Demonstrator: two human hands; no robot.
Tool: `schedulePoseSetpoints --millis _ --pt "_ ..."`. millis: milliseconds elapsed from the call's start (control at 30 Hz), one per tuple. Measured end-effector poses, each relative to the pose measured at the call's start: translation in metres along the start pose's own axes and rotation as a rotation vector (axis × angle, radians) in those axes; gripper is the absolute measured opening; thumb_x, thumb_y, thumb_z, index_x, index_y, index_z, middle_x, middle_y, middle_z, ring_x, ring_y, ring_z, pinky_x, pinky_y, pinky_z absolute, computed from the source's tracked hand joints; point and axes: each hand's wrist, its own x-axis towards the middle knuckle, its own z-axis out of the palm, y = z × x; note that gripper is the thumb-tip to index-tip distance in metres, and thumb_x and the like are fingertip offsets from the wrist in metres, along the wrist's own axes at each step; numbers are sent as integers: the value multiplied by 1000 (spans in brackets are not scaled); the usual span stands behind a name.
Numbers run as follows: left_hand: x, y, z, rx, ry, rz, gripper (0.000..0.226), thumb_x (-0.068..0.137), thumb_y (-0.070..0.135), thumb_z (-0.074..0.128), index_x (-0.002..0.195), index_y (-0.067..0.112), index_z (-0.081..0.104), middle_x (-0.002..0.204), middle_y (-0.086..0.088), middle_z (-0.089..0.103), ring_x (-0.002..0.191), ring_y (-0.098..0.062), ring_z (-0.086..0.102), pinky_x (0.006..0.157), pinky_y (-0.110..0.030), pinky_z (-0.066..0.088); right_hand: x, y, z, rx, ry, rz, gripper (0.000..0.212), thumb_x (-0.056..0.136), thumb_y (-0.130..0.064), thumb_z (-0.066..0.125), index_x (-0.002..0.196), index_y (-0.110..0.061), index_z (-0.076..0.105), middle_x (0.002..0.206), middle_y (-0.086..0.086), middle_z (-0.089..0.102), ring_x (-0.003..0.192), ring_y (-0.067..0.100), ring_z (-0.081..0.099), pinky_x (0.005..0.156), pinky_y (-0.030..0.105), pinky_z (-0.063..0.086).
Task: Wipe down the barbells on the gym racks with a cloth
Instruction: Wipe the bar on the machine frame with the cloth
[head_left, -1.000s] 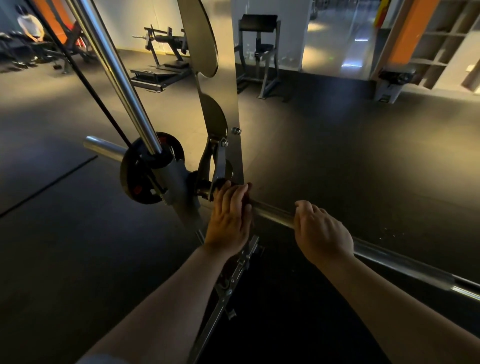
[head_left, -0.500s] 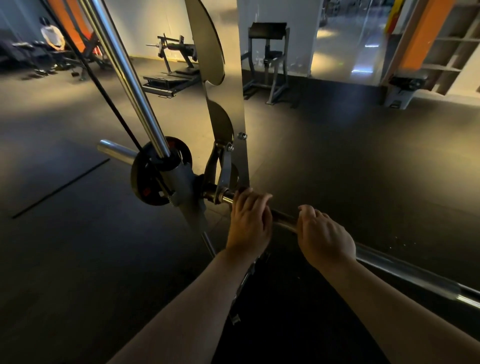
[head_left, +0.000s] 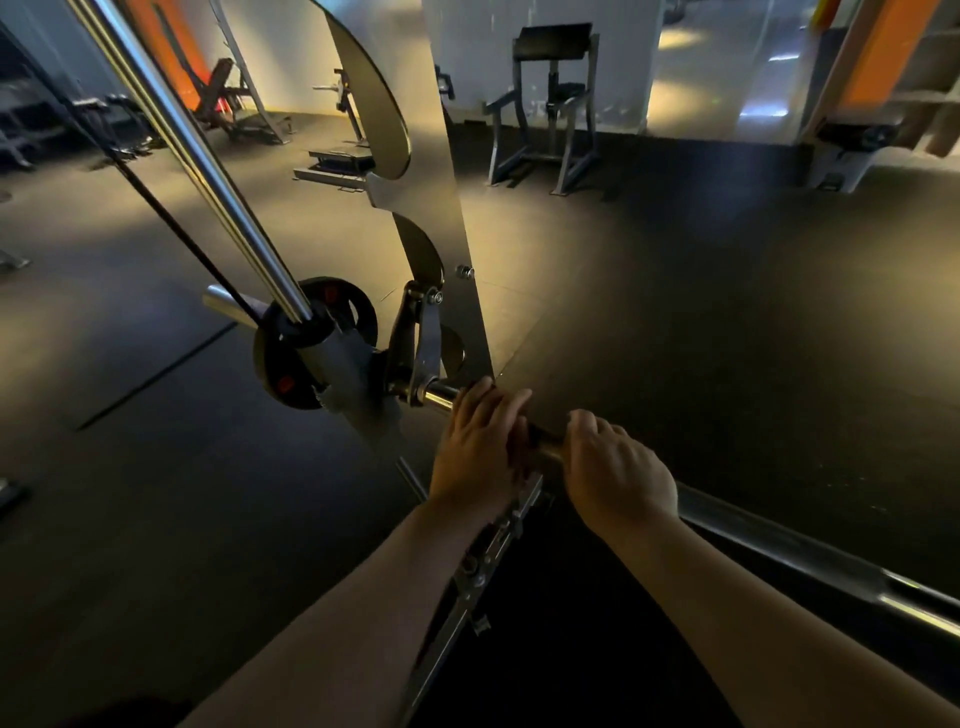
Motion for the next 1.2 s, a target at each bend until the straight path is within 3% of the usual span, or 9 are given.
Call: schedulePoseSetpoints --millis 200,367,533,667,833,933,1033,1133,1200 --pt "20 27 -1 -110 63 -280 37 106 28 39 141 22 51 152 -1 46 155 -20 5 125 -49 15 -3 1 -5 -15 -8 -20 18 104 -31 50 118 -19 51 110 -1 67 100 14 68 78 24 50" --pt "-6 39 15 -92 -3 -160 70 93 27 68 154 22 34 162 2 29 153 -18 -13 126 -53 7 -2 4 -8 -2 -78 14 21 102 -36 56 113 -20 49 100 -1 66 87 15 67 78 31 56" --pt "-5 18 -7 -41 -87 -90 47 109 42 30 155 29 31 162 4 29 155 -14 -4 124 -55 18 -12 33 -15 -63 -213 31 32 106 -50 37 106 -21 50 81 -5 54 72 11 58 77 34 56" --pt "0 38 7 -200 13 -257 41 110 32 30 149 26 39 163 4 26 155 -14 -6 123 -56 22 -22 47 -17 -21 -254 88 50 106 -60 16 97 -25 50 80 -5 59 66 11 61 66 32 55" --pt "-18 72 39 -234 10 -186 42 109 26 31 151 25 36 163 5 24 154 -13 -16 126 -54 9 -27 49 -16 -20 -226 79 27 107 -47 38 104 -25 53 86 -8 59 71 9 61 70 31 55" --pt "-19 49 30 -94 -54 -54 46 109 39 26 155 31 28 164 5 24 155 -13 -11 126 -54 10 -33 52 -17 -26 -190 39 36 108 -51 29 102 -25 53 85 -7 59 71 10 61 72 33 57" --pt "-10 44 23 -82 -30 -102 46 109 43 23 153 31 32 163 4 28 156 -13 -4 125 -55 15 -36 53 -19 -37 -143 6 39 108 -51 26 103 -23 53 87 -4 60 73 12 62 73 34 58" --pt "-14 78 38 -236 67 -223 41 109 30 32 149 24 39 162 2 31 155 -15 -9 125 -56 12 -37 52 -20 -69 -125 -3 23 106 -43 44 110 -21 53 97 -2 63 79 14 63 75 33 58" --pt "-22 91 51 -219 53 -210 51 105 32 47 153 26 32 164 4 25 154 -16 -16 125 -57 5 -38 50 -20 -125 -139 -13 22 101 -38 57 114 -21 52 104 -1 64 85 16 64 76 31 55"
